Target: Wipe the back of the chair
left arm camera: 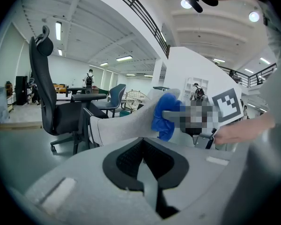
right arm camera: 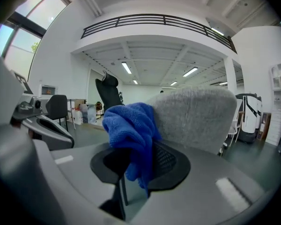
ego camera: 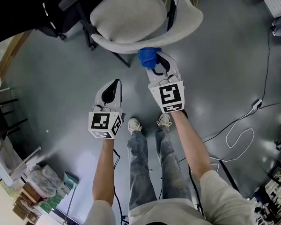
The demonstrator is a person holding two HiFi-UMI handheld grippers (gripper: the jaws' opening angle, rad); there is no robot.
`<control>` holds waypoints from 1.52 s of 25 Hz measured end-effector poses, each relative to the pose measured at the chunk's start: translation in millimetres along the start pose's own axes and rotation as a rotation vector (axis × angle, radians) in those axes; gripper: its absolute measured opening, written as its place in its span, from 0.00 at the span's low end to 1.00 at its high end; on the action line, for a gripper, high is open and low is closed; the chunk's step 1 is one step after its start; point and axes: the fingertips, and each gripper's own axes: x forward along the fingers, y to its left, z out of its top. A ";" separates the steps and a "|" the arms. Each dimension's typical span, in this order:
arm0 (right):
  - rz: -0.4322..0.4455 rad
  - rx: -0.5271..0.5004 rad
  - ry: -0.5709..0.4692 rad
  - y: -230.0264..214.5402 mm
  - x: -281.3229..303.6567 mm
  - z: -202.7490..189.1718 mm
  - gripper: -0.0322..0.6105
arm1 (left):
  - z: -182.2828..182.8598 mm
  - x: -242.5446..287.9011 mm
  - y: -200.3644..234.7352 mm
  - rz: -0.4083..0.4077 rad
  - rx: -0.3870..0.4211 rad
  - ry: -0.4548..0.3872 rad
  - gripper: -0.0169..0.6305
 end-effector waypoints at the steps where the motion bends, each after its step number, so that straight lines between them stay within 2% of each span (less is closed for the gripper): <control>1: 0.001 0.012 0.008 -0.4 3.0 -5.8 0.21 | 1.0 1.3 1.5 0.001 0.000 0.000 0.03; 9: 0.026 0.062 0.094 -1.1 29.8 -53.7 0.21 | 7.9 12.2 10.8 0.004 -0.022 -0.013 0.03; 18: 0.043 0.141 0.238 2.6 59.0 -120.5 0.21 | 4.3 17.4 19.2 0.000 -0.021 0.000 0.03; 24: 0.048 0.179 0.301 4.0 74.8 -148.5 0.21 | -0.5 15.9 24.7 0.010 -0.022 0.010 0.03; 30: 0.051 0.201 0.332 7.0 71.9 -157.9 0.21 | 0.8 12.9 21.4 0.011 -0.019 0.007 0.03; 38: 0.049 0.191 0.277 7.6 23.2 -140.2 0.21 | 9.0 14.4 7.9 0.006 -0.009 -0.003 0.03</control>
